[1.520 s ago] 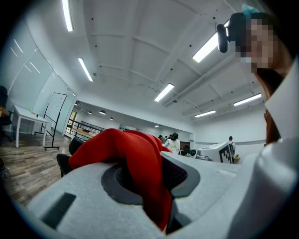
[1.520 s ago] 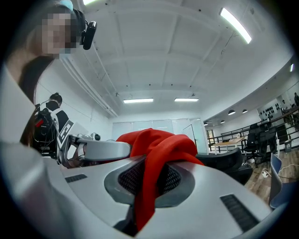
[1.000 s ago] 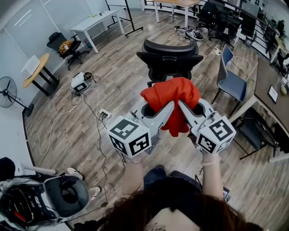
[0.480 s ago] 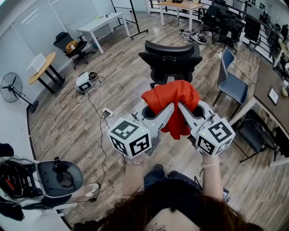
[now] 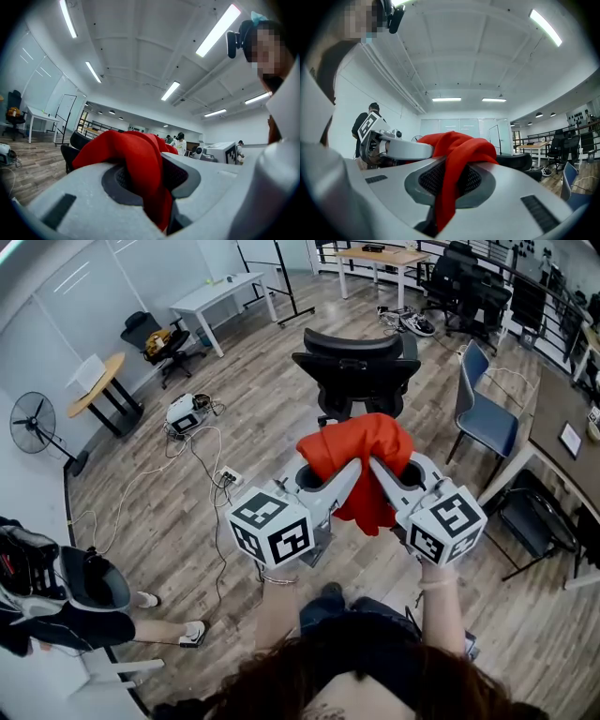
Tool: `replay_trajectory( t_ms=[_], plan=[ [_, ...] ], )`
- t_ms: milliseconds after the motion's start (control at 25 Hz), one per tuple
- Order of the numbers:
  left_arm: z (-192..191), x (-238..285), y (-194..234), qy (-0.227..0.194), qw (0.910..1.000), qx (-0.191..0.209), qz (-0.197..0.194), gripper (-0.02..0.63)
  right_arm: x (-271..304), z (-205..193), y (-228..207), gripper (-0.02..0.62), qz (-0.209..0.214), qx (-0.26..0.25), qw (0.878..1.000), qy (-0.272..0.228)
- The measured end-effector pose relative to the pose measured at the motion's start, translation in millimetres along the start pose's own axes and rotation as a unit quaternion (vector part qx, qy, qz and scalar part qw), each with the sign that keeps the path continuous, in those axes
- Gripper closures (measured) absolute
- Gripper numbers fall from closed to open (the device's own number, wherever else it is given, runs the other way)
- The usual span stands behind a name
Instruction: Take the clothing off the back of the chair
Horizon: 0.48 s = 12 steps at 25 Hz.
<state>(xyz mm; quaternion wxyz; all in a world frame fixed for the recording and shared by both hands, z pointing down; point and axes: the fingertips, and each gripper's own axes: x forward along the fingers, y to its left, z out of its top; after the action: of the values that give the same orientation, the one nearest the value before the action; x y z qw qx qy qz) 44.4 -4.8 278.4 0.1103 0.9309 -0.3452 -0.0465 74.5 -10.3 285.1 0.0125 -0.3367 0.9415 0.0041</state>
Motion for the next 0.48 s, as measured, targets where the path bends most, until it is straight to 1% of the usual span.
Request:
replay_trajectory(
  t_ms=[120, 320, 480],
  plan=[
    [-0.6, -2.1, -2.9, 0.001, 1.0000, 0.001, -0.002, 0.498, -2.5, 0.5, 2.6, 0.560, -0.001, -0.001, 1.000, 0.000],
    [-3.6, -4.6, -2.6, 0.002, 0.9999, -0.014, -0.010, 0.497, -3.7, -1.1, 6.3, 0.560, -0.001, -0.009, 1.000, 0.004],
    [-3.9, -1.9, -0.3, 0.008, 0.9999, -0.011, -0.010, 0.497, -1.9, -1.9, 3.7, 0.560, 0.000, -0.004, 1.000, 0.003]
  ],
)
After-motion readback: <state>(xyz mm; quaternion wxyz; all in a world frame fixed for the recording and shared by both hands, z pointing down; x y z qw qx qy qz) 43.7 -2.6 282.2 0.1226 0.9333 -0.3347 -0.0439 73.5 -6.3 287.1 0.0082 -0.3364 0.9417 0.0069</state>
